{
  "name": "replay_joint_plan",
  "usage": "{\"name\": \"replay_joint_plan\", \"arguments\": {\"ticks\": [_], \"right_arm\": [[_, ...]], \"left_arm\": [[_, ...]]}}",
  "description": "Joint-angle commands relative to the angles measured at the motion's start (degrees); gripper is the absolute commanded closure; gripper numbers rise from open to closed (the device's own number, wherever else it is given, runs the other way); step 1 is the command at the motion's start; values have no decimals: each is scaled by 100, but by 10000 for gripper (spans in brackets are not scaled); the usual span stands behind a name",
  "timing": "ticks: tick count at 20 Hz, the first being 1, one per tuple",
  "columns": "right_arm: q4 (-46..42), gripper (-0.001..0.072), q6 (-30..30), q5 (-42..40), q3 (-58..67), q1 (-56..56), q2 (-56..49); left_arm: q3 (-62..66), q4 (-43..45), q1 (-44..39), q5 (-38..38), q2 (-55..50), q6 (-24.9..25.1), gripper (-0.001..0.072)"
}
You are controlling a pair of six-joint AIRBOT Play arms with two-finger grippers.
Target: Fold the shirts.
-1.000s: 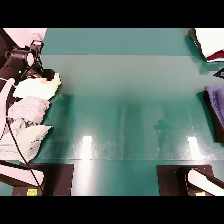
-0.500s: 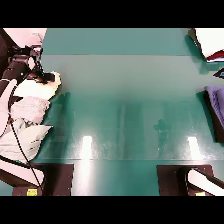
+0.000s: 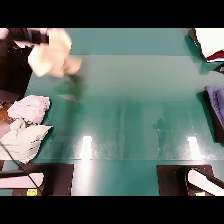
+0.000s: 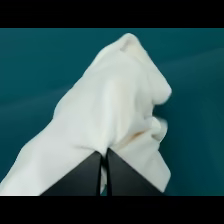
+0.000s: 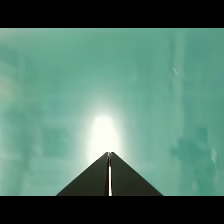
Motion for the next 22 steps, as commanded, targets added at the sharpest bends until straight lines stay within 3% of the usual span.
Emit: {"name": "replay_joint_plan", "arguments": {"ticks": [1,3,8,14,15,17,18,22], "right_arm": [[789,688,-2,-715,7,-4,2],[1130,688,0,-968,11,-4,2],[1340,688,-2,-1036,11,-2,13],[1331,688,-4,-881,9,-15,17],[1329,688,-4,-863,11,-20,20],[1309,688,-4,-789,9,-22,17],[1283,688,-4,-776,9,-20,17],[1276,688,-9,-778,9,-22,17]], "left_arm": [[905,-2413,-625,-476,787,1742,685],[920,-3047,-1056,-686,1084,2159,685],[466,-3008,-1733,-1069,977,2236,685],[-717,-2435,-1729,-1252,61,1611,683],[-850,-2199,-1711,-1252,-125,1331,621],[-907,-1620,-1628,-1346,-374,538,-4],[-907,-1375,-1523,-1427,-398,181,-1],[-868,-1285,-601,-2382,-168,-374,1]]}}
